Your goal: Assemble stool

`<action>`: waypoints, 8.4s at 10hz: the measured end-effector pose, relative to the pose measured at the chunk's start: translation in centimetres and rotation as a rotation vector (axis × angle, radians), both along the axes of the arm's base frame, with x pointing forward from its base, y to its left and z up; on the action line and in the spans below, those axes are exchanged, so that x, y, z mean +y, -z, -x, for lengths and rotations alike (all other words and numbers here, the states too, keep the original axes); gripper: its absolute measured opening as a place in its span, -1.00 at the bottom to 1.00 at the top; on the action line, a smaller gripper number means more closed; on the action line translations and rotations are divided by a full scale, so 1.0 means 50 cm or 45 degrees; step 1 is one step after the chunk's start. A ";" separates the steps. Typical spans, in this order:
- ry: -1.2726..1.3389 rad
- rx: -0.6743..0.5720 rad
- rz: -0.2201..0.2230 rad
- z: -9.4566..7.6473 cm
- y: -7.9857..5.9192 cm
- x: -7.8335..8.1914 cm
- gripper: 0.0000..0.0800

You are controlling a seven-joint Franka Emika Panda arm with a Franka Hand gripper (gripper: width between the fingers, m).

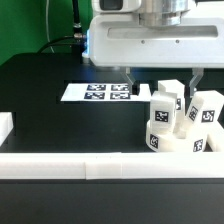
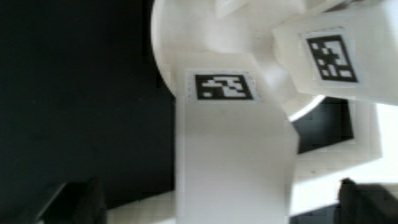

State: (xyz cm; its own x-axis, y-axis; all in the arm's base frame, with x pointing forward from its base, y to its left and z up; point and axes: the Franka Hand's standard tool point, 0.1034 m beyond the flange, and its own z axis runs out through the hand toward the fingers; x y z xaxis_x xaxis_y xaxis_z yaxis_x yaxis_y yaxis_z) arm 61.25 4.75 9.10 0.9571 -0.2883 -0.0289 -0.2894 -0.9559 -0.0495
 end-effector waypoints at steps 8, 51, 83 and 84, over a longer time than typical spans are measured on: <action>0.009 0.030 0.001 0.023 0.022 0.016 -0.16; 0.515 -0.041 -0.163 0.008 -0.057 0.132 0.62; -0.641 -0.017 0.037 0.040 0.036 0.147 -0.16; -0.466 -0.011 0.040 0.040 0.036 0.149 -0.16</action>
Offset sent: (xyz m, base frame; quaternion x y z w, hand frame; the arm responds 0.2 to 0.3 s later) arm -0.0010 0.0029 -0.0004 0.0053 -0.0090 0.0016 0.9999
